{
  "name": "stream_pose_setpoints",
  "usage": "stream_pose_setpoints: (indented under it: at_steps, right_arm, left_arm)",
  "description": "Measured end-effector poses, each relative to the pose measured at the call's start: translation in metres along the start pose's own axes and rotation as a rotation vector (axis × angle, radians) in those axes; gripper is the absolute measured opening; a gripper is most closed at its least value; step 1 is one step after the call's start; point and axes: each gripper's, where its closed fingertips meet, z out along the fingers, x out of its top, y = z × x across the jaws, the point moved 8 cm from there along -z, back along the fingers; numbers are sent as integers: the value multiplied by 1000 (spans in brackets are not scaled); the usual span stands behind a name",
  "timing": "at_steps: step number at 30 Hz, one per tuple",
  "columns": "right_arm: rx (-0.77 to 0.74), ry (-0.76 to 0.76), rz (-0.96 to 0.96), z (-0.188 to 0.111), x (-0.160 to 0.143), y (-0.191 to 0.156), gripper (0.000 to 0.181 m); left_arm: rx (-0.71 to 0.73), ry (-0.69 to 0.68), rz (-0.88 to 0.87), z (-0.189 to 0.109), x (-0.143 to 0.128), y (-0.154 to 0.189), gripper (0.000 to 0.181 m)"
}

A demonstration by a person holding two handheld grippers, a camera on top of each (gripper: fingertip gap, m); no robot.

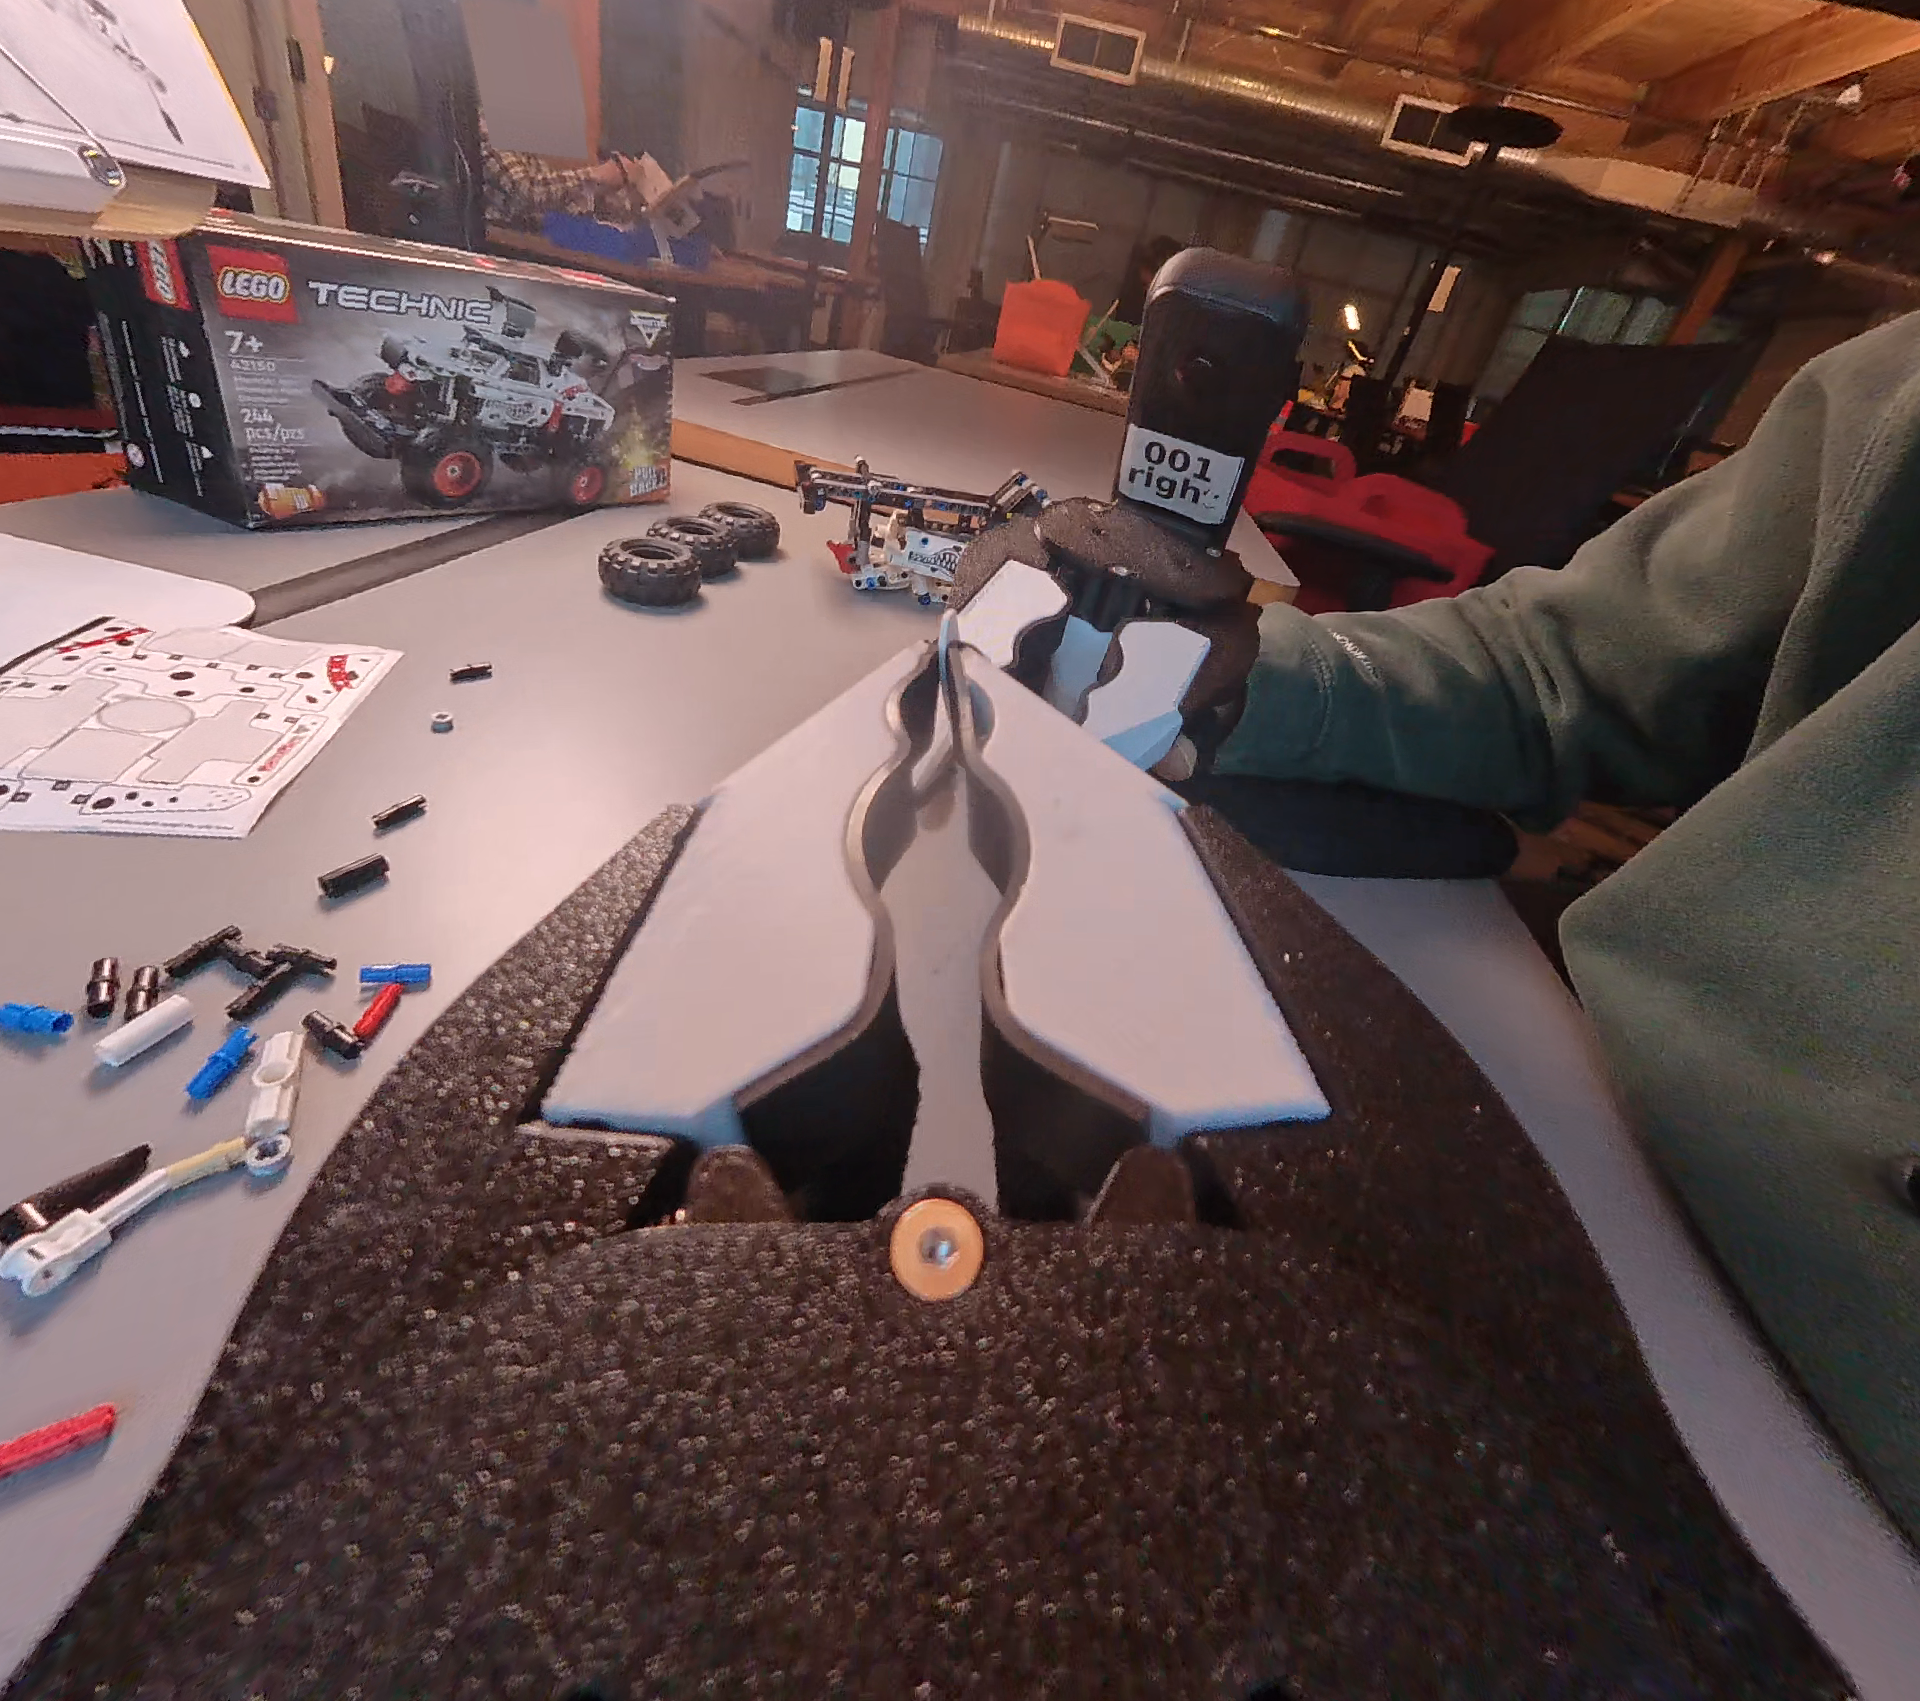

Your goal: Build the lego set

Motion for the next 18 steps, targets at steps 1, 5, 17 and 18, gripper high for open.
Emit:
stream_pose_setpoints:
  at_steps: [1,5,17,18]
  right_arm:
    - [9,9,9,-1,1,0,18]
    - [-38,-6,-69,-3,2,0,16]
    - [-368,-291,-640,1,-16,4,14]
    - [-390,-342,-717,3,-21,5,14]
  left_arm:
    - [2,4,1,0,0,0,1]
    - [39,-33,-16,-3,-2,-6,2]
    - [282,-296,-15,-15,-19,-26,20]
    - [288,-309,-27,-16,-20,-28,25]
